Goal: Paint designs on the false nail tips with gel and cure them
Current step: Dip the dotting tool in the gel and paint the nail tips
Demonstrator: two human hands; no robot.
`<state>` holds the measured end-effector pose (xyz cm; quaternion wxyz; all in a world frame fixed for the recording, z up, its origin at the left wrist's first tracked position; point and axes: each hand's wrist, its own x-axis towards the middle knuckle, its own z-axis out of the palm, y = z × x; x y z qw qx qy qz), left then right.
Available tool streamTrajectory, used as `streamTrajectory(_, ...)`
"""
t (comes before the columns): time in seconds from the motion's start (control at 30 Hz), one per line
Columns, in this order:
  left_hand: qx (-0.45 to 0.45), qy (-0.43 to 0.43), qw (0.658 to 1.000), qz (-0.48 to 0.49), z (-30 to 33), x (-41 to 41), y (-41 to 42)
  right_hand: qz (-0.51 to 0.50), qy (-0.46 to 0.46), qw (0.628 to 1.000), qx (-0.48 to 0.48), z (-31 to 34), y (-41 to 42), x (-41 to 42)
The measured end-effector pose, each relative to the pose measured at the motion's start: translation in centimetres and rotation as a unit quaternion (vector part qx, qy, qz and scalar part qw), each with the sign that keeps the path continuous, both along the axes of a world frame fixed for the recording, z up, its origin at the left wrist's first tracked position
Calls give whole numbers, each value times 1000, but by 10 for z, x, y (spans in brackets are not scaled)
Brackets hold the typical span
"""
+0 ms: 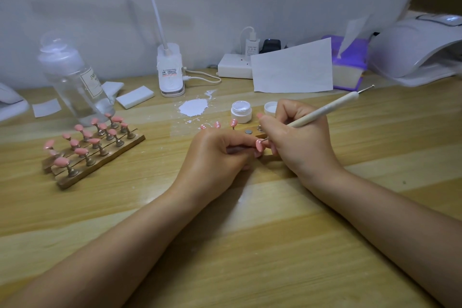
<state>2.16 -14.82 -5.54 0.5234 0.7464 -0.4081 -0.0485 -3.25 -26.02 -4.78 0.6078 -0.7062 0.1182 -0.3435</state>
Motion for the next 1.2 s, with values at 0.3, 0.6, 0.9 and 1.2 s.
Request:
streamTrajectory(0.3,6,6,1000,3,1,0,0,-13,8,1000,-3,0,-1,1)
streamTrajectory(0.6,11,-2,1000,8,2,-1,1,-3,1,1000,-9,-2,-2,2)
streamTrajectory(0.9,5,4,1000,0,5,-4,0,-7,1,1000,-11,-2,-3,2)
streamTrajectory(1.2,8,13,1000,0,4,-3,0,-7,0,1000,-9,-2,-2,2)
